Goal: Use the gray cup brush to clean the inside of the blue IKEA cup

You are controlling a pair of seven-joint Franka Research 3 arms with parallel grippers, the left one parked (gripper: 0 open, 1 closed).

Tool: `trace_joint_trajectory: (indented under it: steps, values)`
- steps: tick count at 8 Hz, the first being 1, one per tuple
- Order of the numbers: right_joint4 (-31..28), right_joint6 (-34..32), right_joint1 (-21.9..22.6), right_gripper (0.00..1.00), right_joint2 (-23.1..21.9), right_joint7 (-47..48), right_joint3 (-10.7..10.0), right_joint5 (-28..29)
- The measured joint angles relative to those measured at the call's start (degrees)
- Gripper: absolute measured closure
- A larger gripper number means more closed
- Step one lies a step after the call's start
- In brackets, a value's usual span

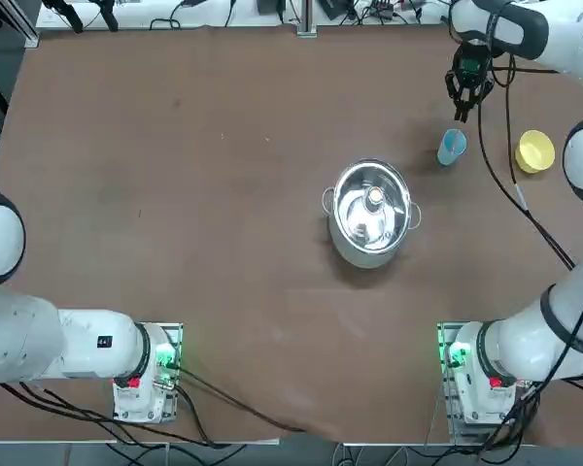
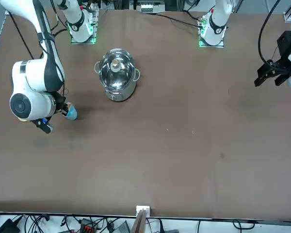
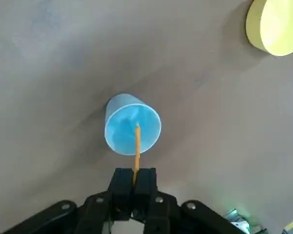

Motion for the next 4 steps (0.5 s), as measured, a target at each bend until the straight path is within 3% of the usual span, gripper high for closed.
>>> trace_joint_trajectory:
  steps: [4]
  values:
    - [1.2,0.1,-0.8,0.97,0.8,-0.1,-0.1,-2.0]
